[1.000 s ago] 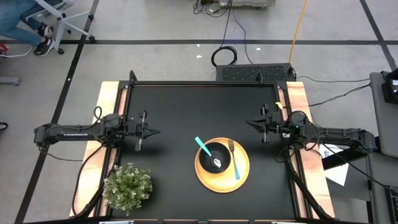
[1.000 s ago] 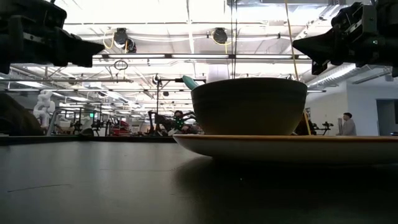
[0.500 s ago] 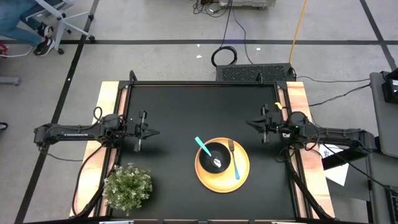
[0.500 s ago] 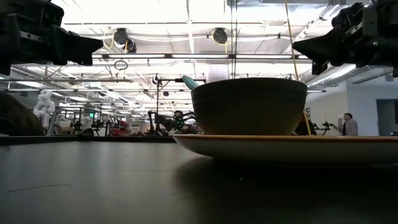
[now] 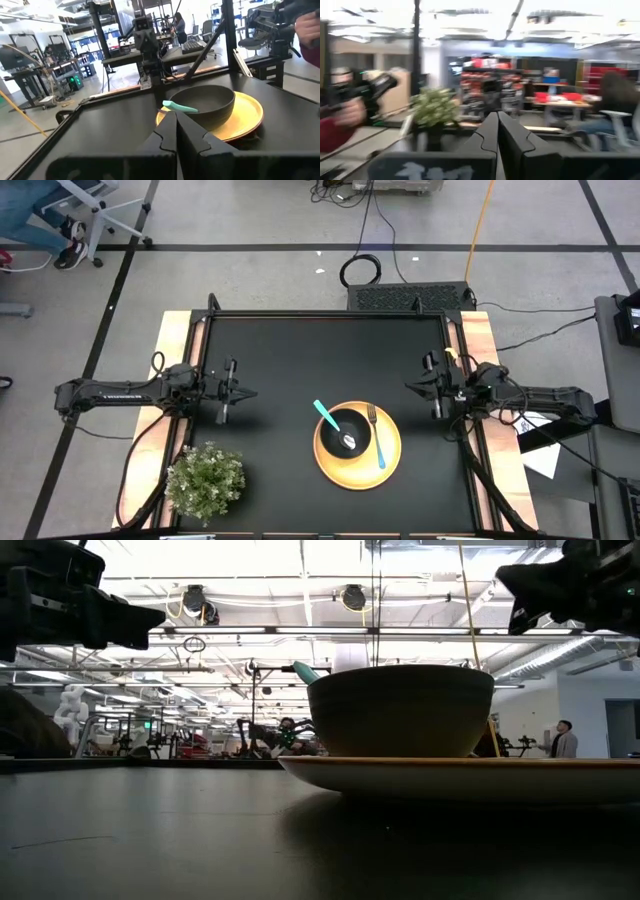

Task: Set table place
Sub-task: Return to Home Position

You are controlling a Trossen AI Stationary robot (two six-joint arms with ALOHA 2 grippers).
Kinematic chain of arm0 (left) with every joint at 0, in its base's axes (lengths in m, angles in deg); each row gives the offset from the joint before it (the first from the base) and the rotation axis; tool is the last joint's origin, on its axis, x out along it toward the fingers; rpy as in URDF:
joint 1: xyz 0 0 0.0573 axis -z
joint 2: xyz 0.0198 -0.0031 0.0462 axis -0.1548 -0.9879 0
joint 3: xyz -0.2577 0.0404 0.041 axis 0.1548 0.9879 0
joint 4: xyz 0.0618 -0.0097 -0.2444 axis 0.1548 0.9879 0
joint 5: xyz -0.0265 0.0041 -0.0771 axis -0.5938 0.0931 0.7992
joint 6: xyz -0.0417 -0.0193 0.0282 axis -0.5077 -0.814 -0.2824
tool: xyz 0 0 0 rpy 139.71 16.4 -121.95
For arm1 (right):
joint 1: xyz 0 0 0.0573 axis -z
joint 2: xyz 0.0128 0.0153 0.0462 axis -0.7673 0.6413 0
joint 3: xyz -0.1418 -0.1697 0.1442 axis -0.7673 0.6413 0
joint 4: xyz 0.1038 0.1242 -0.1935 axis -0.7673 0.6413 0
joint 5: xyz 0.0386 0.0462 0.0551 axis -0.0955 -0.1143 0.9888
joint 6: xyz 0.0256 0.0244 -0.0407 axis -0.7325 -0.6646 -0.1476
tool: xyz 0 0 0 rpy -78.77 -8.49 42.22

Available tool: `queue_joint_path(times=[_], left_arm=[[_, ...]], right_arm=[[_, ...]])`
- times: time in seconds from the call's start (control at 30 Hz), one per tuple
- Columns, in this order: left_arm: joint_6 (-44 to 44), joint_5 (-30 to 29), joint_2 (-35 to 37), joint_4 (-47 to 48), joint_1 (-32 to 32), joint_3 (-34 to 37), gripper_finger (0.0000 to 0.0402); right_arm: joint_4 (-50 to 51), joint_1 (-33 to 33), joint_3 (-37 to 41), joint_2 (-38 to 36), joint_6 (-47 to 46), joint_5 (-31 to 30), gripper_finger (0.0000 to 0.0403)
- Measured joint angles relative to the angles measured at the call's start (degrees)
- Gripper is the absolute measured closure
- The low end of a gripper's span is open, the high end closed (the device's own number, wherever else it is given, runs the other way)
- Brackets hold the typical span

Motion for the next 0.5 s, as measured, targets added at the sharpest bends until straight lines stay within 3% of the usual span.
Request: queue_joint_path(times=[0.2,0.37,0.5], left_arm=[[-0.28,0.39,-0.01,-0.03,0.0,-0.02,0.0399],[-1.04,0.46,-0.01,-0.48,0.04,-0.02,0.04],[-1.04,0.44,0.02,-1.15,0.04,-0.04,0.04]], right_arm=[[2.96,-0.94,0.02,-1.12,1.15,11.06,0.0403],[2.68,-2.18,0.02,-3.38,0.76,10.36,0.0403],[4.7,-2.53,0.02,-5.95,0.8,5.14,0.0403]])
